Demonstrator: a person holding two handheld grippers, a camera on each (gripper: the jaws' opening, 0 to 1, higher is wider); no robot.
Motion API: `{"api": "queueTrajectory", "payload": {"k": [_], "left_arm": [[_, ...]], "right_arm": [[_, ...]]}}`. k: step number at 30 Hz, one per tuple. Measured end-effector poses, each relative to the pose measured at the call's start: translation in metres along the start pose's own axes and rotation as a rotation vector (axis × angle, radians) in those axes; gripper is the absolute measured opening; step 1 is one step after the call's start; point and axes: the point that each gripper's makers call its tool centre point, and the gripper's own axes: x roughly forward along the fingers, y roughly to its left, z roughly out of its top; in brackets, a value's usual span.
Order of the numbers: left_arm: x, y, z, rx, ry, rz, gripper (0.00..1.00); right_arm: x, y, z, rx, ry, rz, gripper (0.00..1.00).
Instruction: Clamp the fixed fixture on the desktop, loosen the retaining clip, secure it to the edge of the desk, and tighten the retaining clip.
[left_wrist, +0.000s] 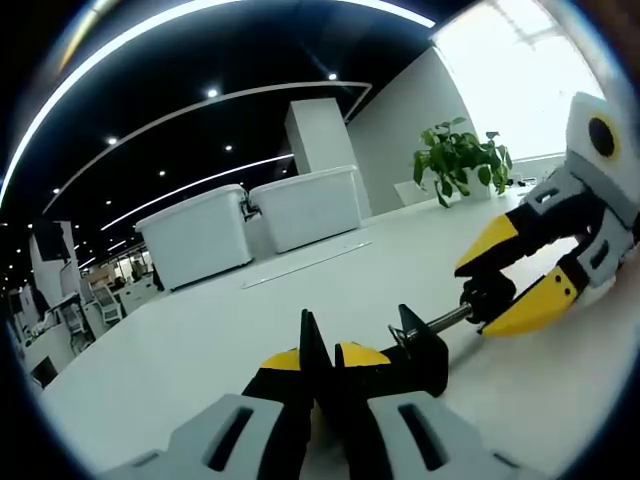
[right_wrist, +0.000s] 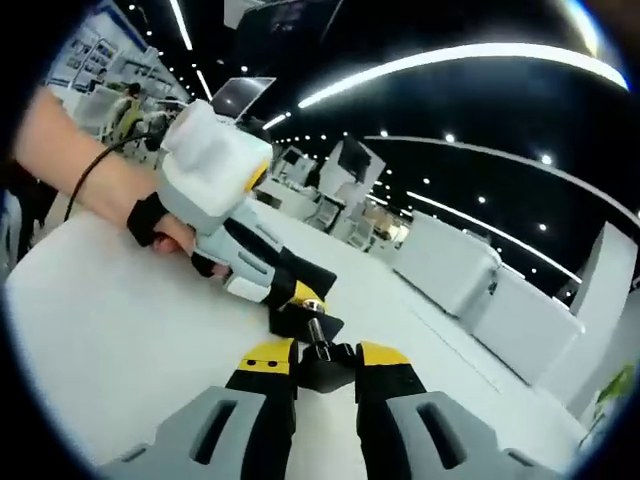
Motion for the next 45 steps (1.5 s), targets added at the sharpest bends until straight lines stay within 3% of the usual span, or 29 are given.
{"api": "queueTrajectory", "payload": {"k": [12,28,34,39,45], "left_arm": [[0.0,0.0,0.0,-0.001,0.0,-0.001,0.09],[0.0,0.0,0.0,0.004,-0.001,-0.002,0.09],[0.0,0.0,0.0,0.004,0.0,-0.001,0.09],[0.0,0.0,0.001,0.005,0.0,-0.001,0.09],[0.0,0.0,0.001,0.005,0.0,-0.001,0.09]], "right_arm": [[0.0,0.005,-0.001,-0.269,0.037,-0.015,0.22],[0.002,0.0,-0.001,-0.29,0.054,-0.028,0.26],[-0.003,-0.017,-0.002,0.094,0.014,-0.038,0.32],[-0.002,-0.01,-0.012,0.545,0.007,0.047,0.31],[-0.003,-0.016,-0.013,0.805,-0.034,0.067,0.29]]}}
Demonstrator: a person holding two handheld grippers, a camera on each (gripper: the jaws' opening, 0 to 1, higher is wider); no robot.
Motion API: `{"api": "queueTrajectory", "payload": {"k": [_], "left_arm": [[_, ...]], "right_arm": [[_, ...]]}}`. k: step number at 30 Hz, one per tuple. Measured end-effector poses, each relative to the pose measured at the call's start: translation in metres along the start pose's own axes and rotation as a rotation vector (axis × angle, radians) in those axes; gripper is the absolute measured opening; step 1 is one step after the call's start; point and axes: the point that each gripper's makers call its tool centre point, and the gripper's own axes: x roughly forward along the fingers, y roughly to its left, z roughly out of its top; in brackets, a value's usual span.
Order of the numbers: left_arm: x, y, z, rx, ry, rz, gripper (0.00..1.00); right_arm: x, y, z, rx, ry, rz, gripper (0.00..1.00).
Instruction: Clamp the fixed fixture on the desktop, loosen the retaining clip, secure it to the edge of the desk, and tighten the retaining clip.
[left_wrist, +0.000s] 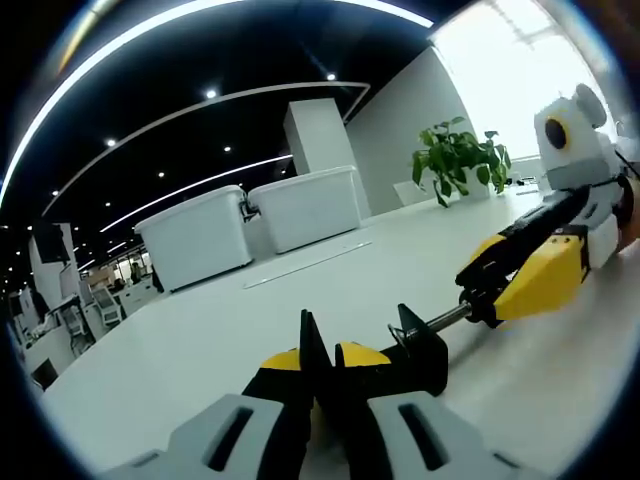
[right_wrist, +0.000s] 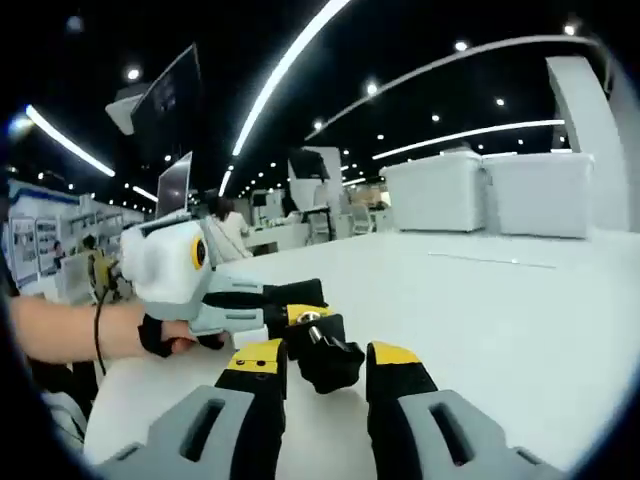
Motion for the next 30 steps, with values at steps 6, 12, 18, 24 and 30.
{"api": "queueTrajectory", "payload": {"k": [6,12,18,24,30], "left_arm": [[0.001,0.0,0.0,0.003,0.0,0.001,0.09],[0.0,0.0,0.0,0.002,0.0,0.002,0.09],[0.0,0.001,0.0,0.001,0.0,0.002,0.09],[0.0,0.001,0.0,0.001,0.0,0.003,0.09],[0.0,0.001,-0.001,0.0,0.0,0.003,0.09]], "right_arm": [[0.003,-0.002,-0.004,0.03,0.008,-0.005,0.25],[0.004,0.002,-0.006,-0.003,0.015,-0.004,0.25],[0.005,0.002,-0.005,-0.183,0.034,-0.028,0.25],[0.007,0.003,-0.008,-0.347,0.054,-0.052,0.25],[0.007,0.001,-0.013,-0.597,0.096,-0.094,0.25]]}}
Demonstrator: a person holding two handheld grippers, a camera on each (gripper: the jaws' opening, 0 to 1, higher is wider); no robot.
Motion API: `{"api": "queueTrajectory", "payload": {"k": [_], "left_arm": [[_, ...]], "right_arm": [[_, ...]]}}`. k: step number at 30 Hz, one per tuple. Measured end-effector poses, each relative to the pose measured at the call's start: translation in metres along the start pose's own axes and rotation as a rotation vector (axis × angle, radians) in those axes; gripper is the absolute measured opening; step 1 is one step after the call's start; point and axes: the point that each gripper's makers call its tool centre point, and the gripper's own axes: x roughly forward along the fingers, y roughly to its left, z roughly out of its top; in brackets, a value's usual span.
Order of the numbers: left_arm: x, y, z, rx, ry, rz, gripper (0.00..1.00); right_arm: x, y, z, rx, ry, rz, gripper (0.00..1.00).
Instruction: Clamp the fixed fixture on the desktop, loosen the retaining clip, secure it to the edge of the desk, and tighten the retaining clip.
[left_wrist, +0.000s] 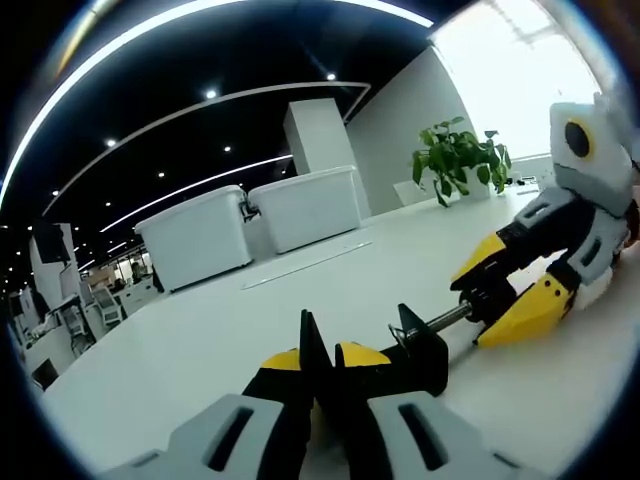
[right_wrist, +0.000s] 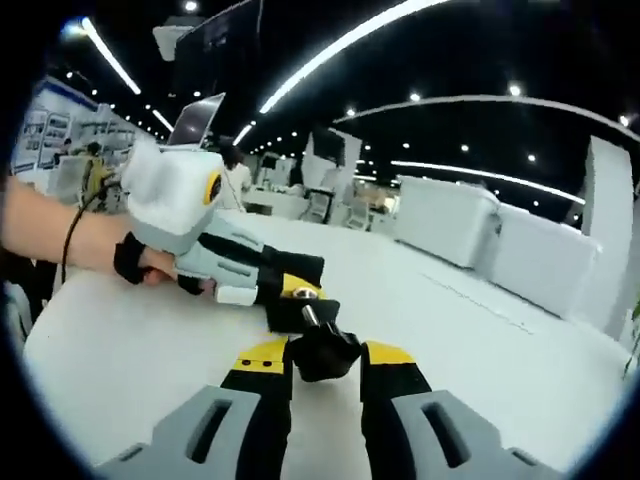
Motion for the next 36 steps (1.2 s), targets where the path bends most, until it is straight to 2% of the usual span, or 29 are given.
{"api": "queueTrajectory", "payload": {"k": [1,2,4,14,18,23,29,31,34,36], "left_arm": [[0.0,0.0,0.0,-0.001,0.0,0.0,0.09],[0.0,0.0,0.0,-0.001,0.0,0.0,0.09],[0.0,0.0,0.0,-0.001,0.0,0.0,0.09],[0.0,0.0,0.0,-0.001,0.001,0.001,0.09],[0.0,0.0,0.0,0.0,0.001,0.001,0.09],[0.0,0.0,0.0,-0.001,0.001,0.002,0.09],[0.0,0.0,0.0,-0.003,0.002,0.003,0.09],[0.0,0.0,0.0,-0.004,0.002,0.004,0.09],[0.0,0.0,0.0,-0.008,0.002,0.005,0.09],[0.0,0.0,0.0,-0.011,0.002,0.006,0.09]], "right_arm": [[0.0,0.0,-0.002,-0.029,0.011,-0.01,0.24],[0.0,0.001,-0.001,-0.001,0.002,-0.002,0.24],[0.001,-0.001,-0.001,0.001,0.001,-0.001,0.24],[0.0,-0.002,-0.001,-0.023,0.003,-0.005,0.24],[0.0,-0.003,0.003,-0.151,0.004,-0.023,0.24],[-0.001,-0.001,0.004,-0.171,0.009,-0.024,0.24],[-0.001,0.0,0.007,-0.235,0.01,-0.032,0.25],[-0.002,0.0,0.008,-0.268,0.009,-0.036,0.25],[-0.002,0.001,0.012,-0.376,0.005,-0.057,0.25],[-0.002,0.003,0.012,-0.405,0.007,-0.061,0.25]]}}
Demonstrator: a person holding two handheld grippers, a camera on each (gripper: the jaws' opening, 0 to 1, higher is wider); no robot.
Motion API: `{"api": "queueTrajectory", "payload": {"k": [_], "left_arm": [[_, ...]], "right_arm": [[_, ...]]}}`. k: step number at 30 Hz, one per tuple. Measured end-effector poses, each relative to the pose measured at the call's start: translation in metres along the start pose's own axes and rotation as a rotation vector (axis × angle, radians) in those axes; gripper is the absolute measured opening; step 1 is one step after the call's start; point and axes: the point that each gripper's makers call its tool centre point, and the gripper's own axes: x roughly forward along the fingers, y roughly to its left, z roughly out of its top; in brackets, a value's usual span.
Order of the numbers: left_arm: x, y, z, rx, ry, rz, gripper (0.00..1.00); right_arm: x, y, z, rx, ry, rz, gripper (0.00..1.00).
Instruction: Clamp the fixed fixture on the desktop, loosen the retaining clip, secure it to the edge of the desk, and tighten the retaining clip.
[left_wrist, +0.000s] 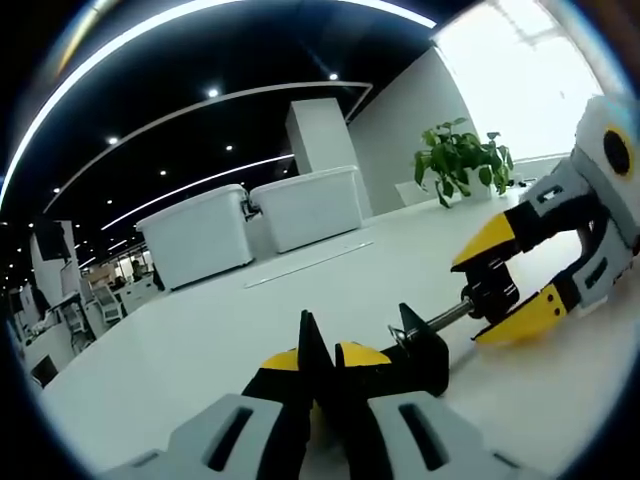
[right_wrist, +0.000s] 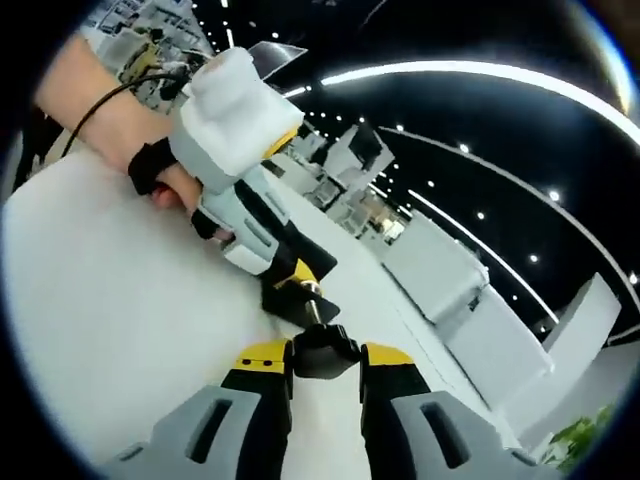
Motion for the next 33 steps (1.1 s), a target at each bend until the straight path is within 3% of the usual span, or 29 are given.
{"api": "queueTrajectory", "payload": {"k": [3,8,15,29,33], "left_arm": [[0.0,0.0,0.0,0.0,0.0,0.001,0.09],[0.0,0.0,0.0,-0.004,0.0,0.001,0.1],[0.0,0.001,0.001,-0.004,-0.001,0.003,0.1],[0.0,0.001,0.0,-0.024,0.0,-0.001,0.1],[0.0,0.001,0.0,-0.024,0.0,-0.002,0.1]], "right_arm": [[-0.001,0.0,0.001,-0.028,0.0,-0.002,0.25],[0.0,0.001,0.007,-0.248,0.013,-0.029,0.25],[-0.002,0.008,0.012,-0.399,0.016,-0.04,0.24],[-0.007,0.012,0.015,-0.452,0.012,-0.049,0.24],[-0.008,0.009,0.015,-0.42,-0.004,-0.045,0.24]]}}
